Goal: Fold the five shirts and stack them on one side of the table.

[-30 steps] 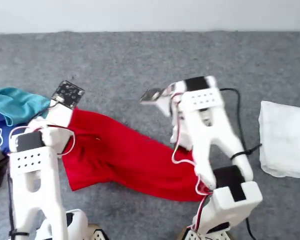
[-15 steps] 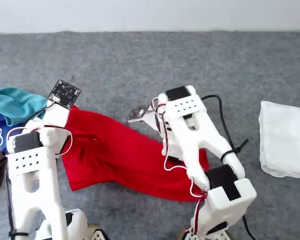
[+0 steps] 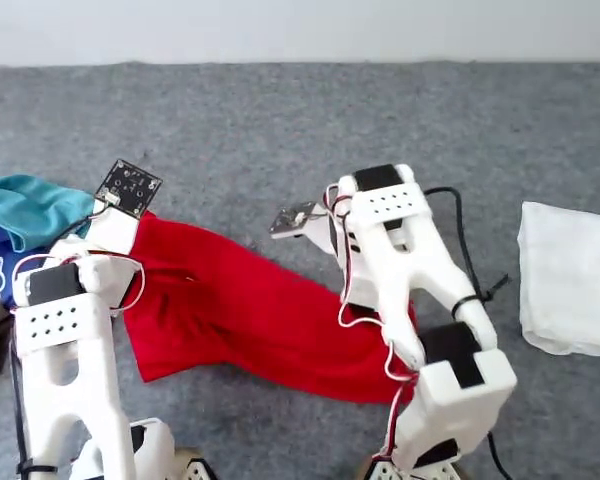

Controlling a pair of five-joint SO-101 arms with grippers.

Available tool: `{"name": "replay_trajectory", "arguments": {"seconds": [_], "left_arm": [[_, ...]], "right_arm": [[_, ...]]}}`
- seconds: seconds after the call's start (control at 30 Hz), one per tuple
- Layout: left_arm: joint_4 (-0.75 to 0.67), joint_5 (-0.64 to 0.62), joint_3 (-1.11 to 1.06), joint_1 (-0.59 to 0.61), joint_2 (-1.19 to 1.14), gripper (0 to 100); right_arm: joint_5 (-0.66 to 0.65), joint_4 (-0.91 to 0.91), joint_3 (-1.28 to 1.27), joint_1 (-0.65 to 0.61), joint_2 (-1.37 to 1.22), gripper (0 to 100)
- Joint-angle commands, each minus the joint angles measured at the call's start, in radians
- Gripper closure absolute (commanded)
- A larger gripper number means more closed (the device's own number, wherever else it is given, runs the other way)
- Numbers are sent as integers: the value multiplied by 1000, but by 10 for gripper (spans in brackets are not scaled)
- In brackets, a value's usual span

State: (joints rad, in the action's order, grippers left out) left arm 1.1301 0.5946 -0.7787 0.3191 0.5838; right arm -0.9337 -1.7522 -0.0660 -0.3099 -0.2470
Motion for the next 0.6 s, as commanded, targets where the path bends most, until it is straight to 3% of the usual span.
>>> {"name": "replay_trajectory", "arguments": {"seconds": [0.0,0.17,0.57], "left_arm": [[-9,0,5,3,8,985],[-12,0,-18,3,8,985],[-9,0,-25,3,11,985]], "right_arm": [[-8,-1,43,12,-33,775],[-9,-1,44,10,-93,857],[-6,31,68,13,-130,894]]}}
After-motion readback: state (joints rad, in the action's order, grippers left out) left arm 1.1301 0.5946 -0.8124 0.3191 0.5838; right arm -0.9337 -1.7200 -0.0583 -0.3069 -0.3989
